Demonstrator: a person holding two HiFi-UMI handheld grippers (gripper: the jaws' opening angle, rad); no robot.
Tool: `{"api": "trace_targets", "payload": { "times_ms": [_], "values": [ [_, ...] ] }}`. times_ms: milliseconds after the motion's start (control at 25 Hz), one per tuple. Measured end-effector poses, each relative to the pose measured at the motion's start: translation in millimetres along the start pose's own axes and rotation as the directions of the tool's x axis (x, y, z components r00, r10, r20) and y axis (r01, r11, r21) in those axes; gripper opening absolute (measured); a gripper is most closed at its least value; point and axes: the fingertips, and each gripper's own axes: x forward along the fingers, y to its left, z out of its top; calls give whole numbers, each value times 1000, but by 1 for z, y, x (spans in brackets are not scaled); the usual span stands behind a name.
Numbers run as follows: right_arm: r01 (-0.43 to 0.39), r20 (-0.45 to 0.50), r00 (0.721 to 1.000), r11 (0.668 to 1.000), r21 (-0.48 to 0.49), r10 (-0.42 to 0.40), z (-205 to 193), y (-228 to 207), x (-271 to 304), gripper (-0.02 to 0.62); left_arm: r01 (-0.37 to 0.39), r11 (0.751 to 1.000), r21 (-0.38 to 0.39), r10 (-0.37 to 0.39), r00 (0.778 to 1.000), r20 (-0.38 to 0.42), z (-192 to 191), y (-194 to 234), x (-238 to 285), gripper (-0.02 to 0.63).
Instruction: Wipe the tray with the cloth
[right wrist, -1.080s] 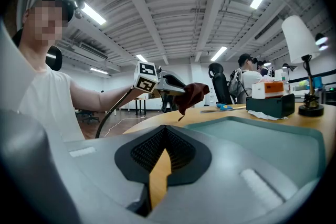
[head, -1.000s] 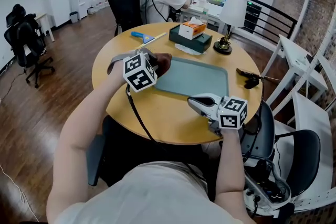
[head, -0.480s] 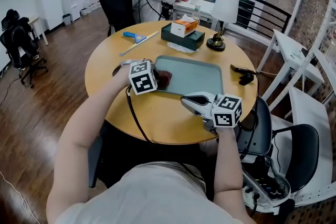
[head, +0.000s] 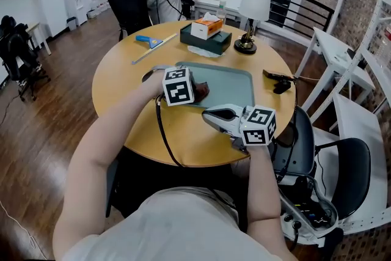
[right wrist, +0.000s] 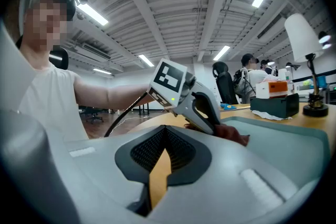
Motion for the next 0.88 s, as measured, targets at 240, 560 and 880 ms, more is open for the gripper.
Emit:
{"api": "trace_targets", "payload": {
  "times_ms": [240, 560, 880],
  "values": [
    [-44, -7, 999, 999, -8, 44, 0, 10, 4, 2, 51, 997, 59, -53, 998, 30, 41, -6, 16, 58],
    [-42, -11, 999, 999, -7, 42, -1, 8, 5, 2, 95, 985, 148, -107, 991, 77, 106, -12, 37, 58],
    [-40, -16, 999, 999, -7, 40, -2, 7, 4, 2, 145, 956, 255, -203, 955, 217, 174, -24, 47, 60]
  ]
}}
